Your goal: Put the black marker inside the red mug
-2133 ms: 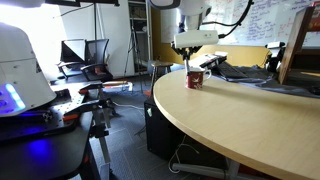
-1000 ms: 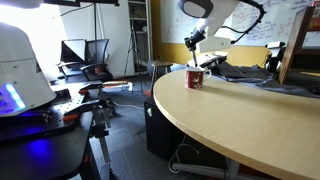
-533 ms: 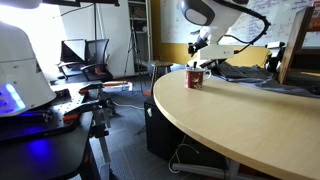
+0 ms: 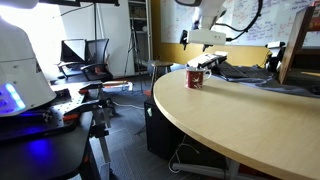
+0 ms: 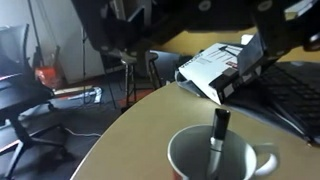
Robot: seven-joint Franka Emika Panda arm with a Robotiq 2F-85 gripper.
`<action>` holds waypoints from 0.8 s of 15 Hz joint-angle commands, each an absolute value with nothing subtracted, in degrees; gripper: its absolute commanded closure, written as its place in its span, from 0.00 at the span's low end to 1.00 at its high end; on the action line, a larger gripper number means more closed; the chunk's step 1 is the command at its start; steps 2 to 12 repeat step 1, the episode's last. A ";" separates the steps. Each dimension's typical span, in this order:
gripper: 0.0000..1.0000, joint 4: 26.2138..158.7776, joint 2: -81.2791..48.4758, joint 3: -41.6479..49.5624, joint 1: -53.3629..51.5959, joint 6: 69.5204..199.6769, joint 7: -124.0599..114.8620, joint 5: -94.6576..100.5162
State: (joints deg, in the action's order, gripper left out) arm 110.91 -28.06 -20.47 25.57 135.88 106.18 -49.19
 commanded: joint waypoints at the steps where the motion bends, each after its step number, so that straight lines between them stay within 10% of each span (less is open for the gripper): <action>1: 0.00 118.74 -19.64 -11.35 15.70 138.55 96.14 -45.76; 12: 0.00 118.74 -19.64 -11.35 15.70 138.55 96.14 -45.76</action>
